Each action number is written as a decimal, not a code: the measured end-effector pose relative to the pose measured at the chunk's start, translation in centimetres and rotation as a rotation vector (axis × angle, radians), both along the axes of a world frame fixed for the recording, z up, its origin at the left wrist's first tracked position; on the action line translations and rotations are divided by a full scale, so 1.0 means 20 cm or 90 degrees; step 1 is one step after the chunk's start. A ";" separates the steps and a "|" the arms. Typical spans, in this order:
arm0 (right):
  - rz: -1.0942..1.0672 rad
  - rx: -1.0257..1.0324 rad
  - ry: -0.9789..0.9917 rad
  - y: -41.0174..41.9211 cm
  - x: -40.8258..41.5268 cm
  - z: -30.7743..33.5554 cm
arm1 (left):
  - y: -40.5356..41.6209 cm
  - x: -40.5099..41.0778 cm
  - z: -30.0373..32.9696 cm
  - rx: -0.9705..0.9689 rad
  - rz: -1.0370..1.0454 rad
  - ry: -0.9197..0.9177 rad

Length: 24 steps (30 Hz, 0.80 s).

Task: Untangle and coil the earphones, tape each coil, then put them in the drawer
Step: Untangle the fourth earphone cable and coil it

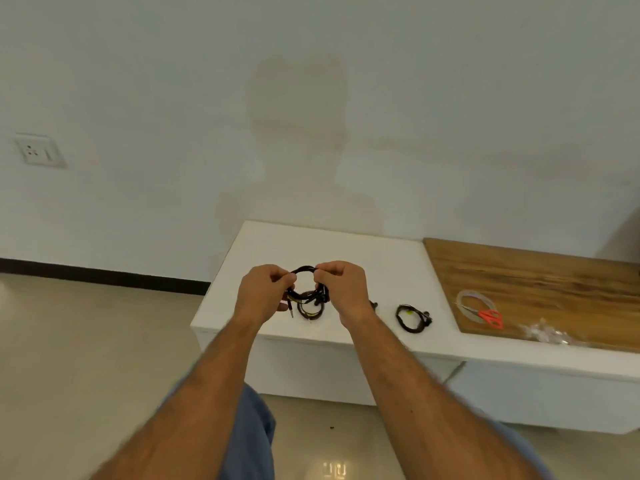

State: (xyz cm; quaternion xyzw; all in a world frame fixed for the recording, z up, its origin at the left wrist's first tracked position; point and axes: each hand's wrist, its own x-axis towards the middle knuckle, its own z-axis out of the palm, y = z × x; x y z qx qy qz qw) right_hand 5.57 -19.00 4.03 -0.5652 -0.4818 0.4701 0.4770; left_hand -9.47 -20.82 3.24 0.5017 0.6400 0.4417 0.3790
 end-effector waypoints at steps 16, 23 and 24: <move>0.177 -0.044 -0.405 0.72 -0.53 -0.55 | 0.52 -0.37 -0.54 -0.183 0.199 0.285; 0.218 0.001 -0.590 0.75 -0.54 -0.62 | 0.57 -0.35 -0.61 -0.194 0.210 0.329; 0.226 0.003 -0.607 0.76 -0.54 -0.62 | 0.57 -0.34 -0.61 -0.193 0.212 0.336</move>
